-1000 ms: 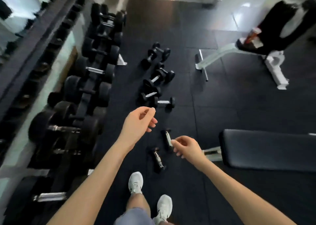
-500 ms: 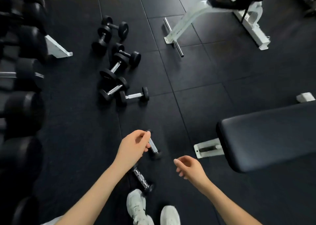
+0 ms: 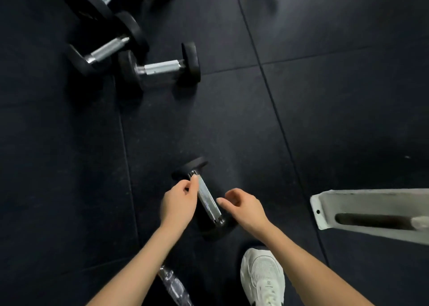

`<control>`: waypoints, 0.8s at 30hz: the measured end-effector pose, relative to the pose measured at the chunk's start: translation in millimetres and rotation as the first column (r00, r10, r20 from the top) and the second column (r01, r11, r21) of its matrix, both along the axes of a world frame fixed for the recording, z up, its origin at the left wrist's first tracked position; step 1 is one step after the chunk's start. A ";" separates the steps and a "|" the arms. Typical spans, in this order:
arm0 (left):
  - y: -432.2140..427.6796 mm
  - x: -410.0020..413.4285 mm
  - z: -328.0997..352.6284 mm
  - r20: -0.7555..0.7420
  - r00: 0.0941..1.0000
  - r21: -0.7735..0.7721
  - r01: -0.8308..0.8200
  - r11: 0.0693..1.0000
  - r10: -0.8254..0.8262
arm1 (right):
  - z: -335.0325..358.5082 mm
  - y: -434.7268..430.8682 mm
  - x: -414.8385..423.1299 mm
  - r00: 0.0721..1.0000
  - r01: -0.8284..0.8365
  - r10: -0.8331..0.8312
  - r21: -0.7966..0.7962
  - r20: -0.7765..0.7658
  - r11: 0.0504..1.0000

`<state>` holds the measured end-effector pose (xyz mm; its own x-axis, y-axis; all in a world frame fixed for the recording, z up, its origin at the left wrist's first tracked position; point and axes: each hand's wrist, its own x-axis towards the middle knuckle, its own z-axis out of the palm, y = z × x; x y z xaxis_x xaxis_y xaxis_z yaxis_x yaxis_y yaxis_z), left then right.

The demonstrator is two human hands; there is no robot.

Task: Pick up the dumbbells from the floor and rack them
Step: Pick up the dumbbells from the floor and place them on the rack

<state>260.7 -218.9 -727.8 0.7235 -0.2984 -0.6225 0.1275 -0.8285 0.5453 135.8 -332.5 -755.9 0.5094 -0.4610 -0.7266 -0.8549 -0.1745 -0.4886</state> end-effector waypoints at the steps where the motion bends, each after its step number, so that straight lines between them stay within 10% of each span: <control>1: -2.1 0.3 -15.8 0.025 1.000 0.038 0.008 0.999 -0.009 | -15.6 -1.1 3.8 0.998 -0.054 0.054 0.004 -0.016 0.999; 10: -15.0 -3.1 -85.8 -0.374 0.884 -0.277 -0.394 0.876 0.280 | -85.7 1.0 15.4 0.999 -0.043 0.043 0.520 0.013 0.853; 24: 9.8 -20.6 106.9 -0.287 0.857 -0.198 -0.491 0.848 0.429 | 112.0 34.3 7.8 0.993 -0.102 0.114 0.365 -0.010 0.925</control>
